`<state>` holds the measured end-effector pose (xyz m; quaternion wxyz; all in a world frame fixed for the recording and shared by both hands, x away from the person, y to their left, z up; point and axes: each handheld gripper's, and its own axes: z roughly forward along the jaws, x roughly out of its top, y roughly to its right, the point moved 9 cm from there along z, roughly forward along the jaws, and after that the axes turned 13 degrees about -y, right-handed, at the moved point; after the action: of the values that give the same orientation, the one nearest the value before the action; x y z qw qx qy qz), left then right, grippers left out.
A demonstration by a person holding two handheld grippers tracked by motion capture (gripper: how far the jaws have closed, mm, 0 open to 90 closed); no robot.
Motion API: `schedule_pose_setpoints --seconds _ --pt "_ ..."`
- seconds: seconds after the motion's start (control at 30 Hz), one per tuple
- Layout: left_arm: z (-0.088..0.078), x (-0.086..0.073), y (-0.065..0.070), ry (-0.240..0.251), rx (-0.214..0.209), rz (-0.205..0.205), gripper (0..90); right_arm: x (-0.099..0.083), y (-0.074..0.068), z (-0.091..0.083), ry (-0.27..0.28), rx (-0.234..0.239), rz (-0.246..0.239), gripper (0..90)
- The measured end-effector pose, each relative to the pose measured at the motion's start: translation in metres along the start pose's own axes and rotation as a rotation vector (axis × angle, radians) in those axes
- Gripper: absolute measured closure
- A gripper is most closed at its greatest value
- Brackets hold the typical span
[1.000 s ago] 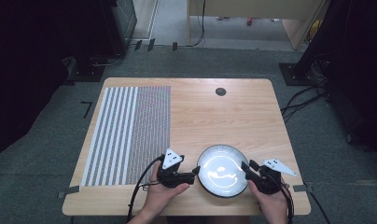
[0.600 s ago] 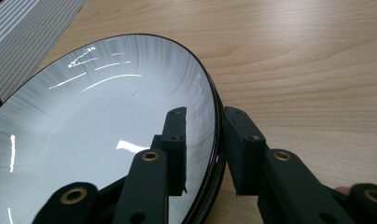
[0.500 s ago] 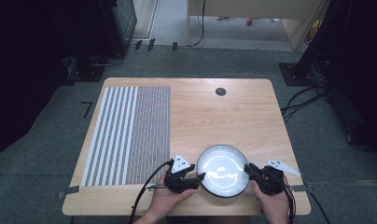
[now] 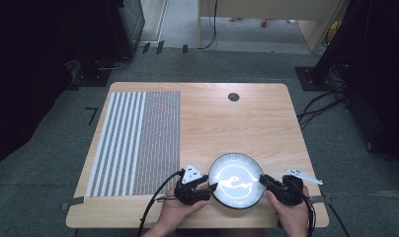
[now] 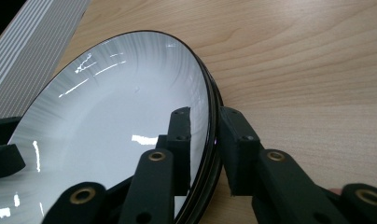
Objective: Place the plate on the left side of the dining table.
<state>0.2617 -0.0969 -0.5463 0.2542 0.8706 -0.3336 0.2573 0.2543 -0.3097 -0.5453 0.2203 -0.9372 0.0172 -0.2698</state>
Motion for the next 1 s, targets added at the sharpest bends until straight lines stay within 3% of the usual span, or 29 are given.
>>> schedule_pose_setpoints --seconds 0.2,0.53,0.9,1.0 --pt "0.0 0.0 0.0 0.004 0.002 0.001 52.7 0.0 0.0 0.001 0.007 -0.045 0.026 82.0" --pt "-0.002 0.0 0.0 0.004 0.003 0.01 50.3 0.003 0.002 0.002 0.035 -0.014 0.074 84.2" --pt "-0.014 0.006 -0.012 0.043 0.028 -0.037 51.2 0.004 0.004 0.0 0.053 -0.013 0.098 85.2" --pt "-0.016 0.007 -0.011 0.051 0.018 -0.044 51.1 0.005 0.004 -0.001 0.06 -0.018 0.094 85.4"
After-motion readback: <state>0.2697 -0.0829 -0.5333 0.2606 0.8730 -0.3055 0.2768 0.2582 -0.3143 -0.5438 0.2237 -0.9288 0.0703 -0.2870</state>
